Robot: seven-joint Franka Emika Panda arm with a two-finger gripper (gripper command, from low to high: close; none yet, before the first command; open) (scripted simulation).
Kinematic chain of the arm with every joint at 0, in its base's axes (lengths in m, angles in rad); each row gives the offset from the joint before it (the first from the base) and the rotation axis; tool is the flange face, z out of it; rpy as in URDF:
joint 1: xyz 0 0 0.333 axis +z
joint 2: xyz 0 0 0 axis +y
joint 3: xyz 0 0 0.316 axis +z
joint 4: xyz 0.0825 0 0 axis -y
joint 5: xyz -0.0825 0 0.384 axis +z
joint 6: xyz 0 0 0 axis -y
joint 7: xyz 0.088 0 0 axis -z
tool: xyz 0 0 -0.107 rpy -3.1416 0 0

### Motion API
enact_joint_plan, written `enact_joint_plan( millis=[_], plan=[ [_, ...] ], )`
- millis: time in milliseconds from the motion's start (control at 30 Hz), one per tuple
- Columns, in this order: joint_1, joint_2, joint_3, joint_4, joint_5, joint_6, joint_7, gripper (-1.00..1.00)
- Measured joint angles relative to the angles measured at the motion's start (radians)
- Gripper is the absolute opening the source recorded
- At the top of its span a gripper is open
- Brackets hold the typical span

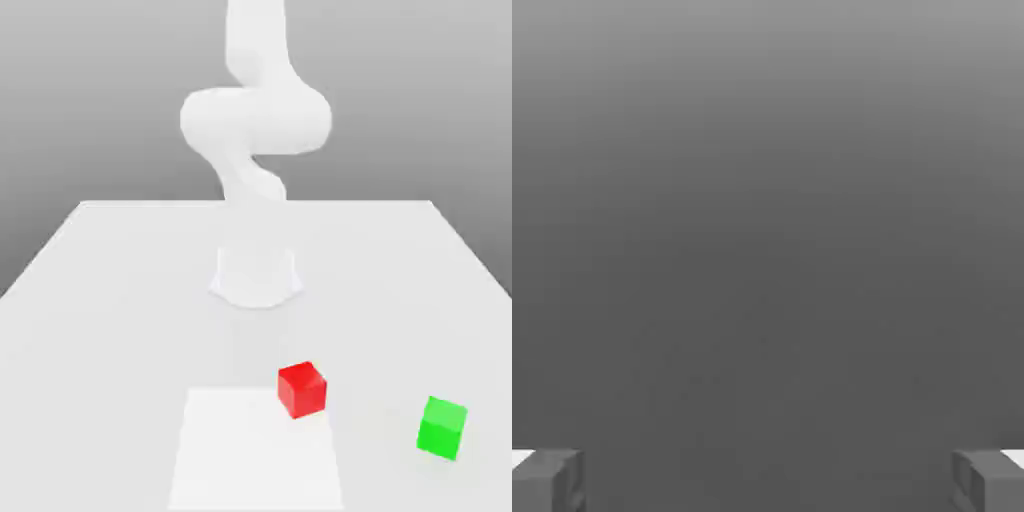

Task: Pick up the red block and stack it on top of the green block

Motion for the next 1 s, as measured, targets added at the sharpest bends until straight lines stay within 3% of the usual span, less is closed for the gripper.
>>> enact_joint_plan(
  millis=[567,800,833,1000],
  plan=[
    [0.142,0.596,0.019,-0.521,0.007,0.449,-0.205,0.00],
    [0.160,0.904,0.009,-0.520,-0.016,0.702,-0.204,0.00],
    [0.162,0.923,0.007,-0.518,-0.017,0.718,-0.203,-1.00],
    [0.161,0.922,0.008,-0.518,-0.020,0.717,-0.200,-1.00]
  ],
)
